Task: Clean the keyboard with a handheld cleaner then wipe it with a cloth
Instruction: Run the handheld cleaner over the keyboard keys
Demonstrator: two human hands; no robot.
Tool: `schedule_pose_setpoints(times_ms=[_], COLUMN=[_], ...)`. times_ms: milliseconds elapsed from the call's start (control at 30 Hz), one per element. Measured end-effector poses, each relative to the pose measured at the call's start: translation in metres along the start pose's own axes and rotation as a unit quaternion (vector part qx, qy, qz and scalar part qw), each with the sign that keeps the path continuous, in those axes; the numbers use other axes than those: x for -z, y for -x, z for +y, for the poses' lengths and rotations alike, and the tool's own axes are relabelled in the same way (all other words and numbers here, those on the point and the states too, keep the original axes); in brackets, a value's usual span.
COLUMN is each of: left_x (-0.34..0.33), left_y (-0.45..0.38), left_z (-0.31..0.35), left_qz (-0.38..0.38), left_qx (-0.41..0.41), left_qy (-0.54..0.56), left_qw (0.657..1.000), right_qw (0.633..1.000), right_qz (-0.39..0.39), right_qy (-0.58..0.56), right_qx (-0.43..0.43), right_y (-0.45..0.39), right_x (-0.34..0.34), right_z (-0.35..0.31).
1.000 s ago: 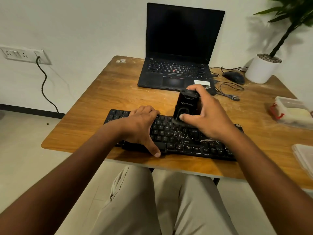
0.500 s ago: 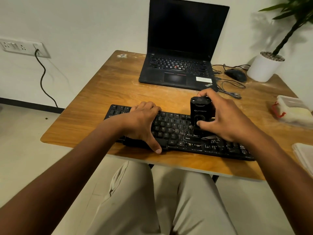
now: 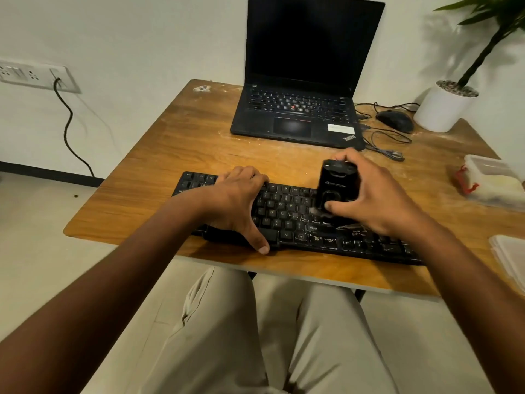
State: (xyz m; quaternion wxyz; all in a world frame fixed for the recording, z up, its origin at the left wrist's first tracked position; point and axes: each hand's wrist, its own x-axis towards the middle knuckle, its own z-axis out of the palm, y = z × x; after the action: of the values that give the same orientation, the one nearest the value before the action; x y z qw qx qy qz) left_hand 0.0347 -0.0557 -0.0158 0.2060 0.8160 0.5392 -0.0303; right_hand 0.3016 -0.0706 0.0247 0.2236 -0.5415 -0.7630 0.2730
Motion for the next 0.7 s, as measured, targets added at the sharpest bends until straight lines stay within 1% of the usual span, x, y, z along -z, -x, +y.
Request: schedule_pose_setpoints(times_ms=[67,167,267,367,433,600,700], left_x=[0.000,-0.001,0.000,0.001,0.001,0.001,0.001], left_y=[-0.001,-0.001,0.000,0.002,0.003,0.003,0.004], left_z=[0.000,0.000,0.000,0.003,0.004,0.003,0.004], left_qz=[0.002,0.003,0.002,0.000,0.000,0.002,0.001], left_qx=[0.000,0.002,0.004,0.007,0.006,0.002,0.001], left_qy=[-0.001,-0.002,-0.002,0.002,0.002,0.004,0.004], left_qw=[1.000,1.000,1.000,1.000,1.000,1.000,1.000], right_qw=[1.000,1.000,0.997,0.994,0.996,0.999,0.999], right_qz=[0.000,0.019,0.044,0.038,0.029,-0.025,-0.007], right_qy=[0.026,-0.020,-0.057,-0.080,-0.059,0.038,0.026], right_qx=[-0.004,0.005,0.037,0.059,0.053,0.021,0.031], right_y=[0.004,0.000,-0.008,-0.011,-0.008,0.001,-0.005], right_x=[0.014,0.015,-0.012,-0.039,-0.036,0.005,0.011], right_z=[0.006,0.002,-0.016,-0.021,-0.015,0.001,-0.006])
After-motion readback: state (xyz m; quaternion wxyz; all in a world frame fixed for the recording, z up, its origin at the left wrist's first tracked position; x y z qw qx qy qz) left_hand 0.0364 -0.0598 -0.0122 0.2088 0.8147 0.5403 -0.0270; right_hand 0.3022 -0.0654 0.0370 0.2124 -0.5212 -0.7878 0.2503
